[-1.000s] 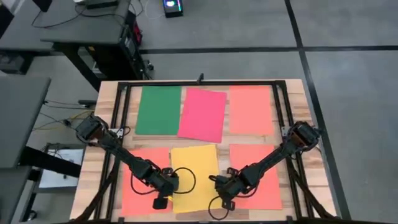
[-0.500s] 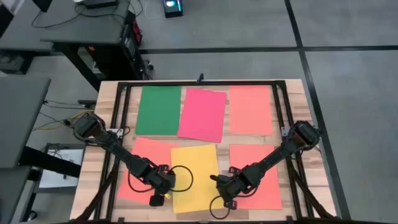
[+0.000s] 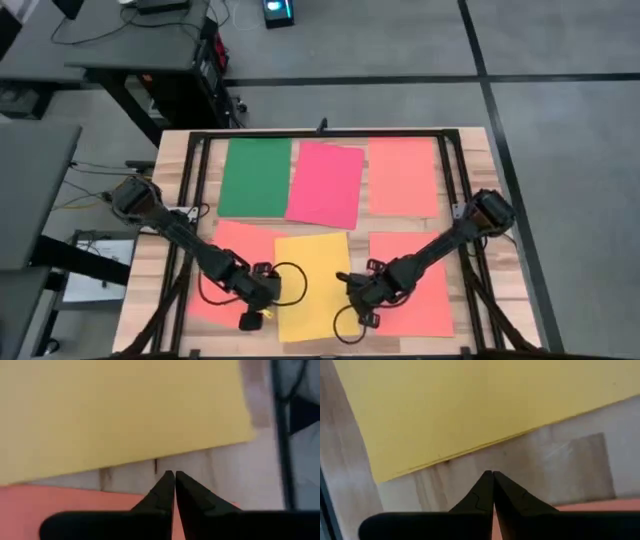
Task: Organize paper
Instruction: Stack the yellow paper on top of the yellow paper
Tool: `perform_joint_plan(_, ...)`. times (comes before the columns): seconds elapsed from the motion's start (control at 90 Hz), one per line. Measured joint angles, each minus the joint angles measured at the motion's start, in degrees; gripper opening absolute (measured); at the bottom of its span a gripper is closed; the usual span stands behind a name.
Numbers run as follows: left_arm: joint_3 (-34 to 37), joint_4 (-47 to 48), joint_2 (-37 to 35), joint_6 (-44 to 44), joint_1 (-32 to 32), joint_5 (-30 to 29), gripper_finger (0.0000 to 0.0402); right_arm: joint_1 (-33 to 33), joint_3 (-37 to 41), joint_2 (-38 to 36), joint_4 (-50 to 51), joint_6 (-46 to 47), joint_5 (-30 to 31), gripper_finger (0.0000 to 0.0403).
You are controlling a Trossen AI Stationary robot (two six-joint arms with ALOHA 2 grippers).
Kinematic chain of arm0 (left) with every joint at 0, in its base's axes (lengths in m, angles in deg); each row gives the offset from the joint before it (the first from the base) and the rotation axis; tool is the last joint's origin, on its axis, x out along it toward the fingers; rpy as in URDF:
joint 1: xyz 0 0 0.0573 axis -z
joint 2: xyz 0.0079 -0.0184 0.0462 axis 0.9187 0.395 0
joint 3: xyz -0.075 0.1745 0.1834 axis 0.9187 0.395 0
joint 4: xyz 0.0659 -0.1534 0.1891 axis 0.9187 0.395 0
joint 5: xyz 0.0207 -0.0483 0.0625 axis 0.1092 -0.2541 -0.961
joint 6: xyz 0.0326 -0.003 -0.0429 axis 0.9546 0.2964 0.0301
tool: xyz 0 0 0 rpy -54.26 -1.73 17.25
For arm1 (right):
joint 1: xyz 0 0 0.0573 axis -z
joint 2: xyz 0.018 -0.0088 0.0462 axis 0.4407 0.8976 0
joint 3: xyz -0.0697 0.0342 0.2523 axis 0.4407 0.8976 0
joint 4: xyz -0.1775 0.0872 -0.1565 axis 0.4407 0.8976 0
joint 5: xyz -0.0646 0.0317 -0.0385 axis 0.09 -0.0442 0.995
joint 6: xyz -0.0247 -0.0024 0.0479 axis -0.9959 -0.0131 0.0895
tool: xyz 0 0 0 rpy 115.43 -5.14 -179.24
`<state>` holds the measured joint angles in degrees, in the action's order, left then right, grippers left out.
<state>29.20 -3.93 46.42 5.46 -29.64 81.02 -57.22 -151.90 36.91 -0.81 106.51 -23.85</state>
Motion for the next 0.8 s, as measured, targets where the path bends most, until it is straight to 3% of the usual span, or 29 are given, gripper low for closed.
perform_joint_plan(0.156, 0.3, 12.8, -4.9, -1.5, 2.2, -6.7, 0.0000, 0.9, 0.0, 0.0, -0.3, -1.1, 0.1, 0.0000)
perform_joint_plan(0.256, 3.9, 17.9, -7.1, -5.6, 3.1, -7.5, 0.0000, 0.9, 0.0, 0.0, -0.4, -1.7, 0.2, 0.0000)
perform_joint_plan(0.367, 10.3, 16.8, -8.1, -10.6, 3.7, -6.0, 0.0000, 0.9, 0.0, 0.0, -0.8, -2.6, 0.2, 0.0000)
perform_joint_plan(0.522, 16.3, 6.9, -9.1, -16.8, 4.6, -5.5, 0.0000, 1.1, -0.1, 0.0, -1.3, -3.0, 0.2, 0.0000)
perform_joint_plan(0.8, 17.6, 2.0, -9.0, -27.9, 7.3, -6.1, 0.0000, 1.3, -0.1, -0.1, -1.3, -3.2, 0.4, 0.0000)
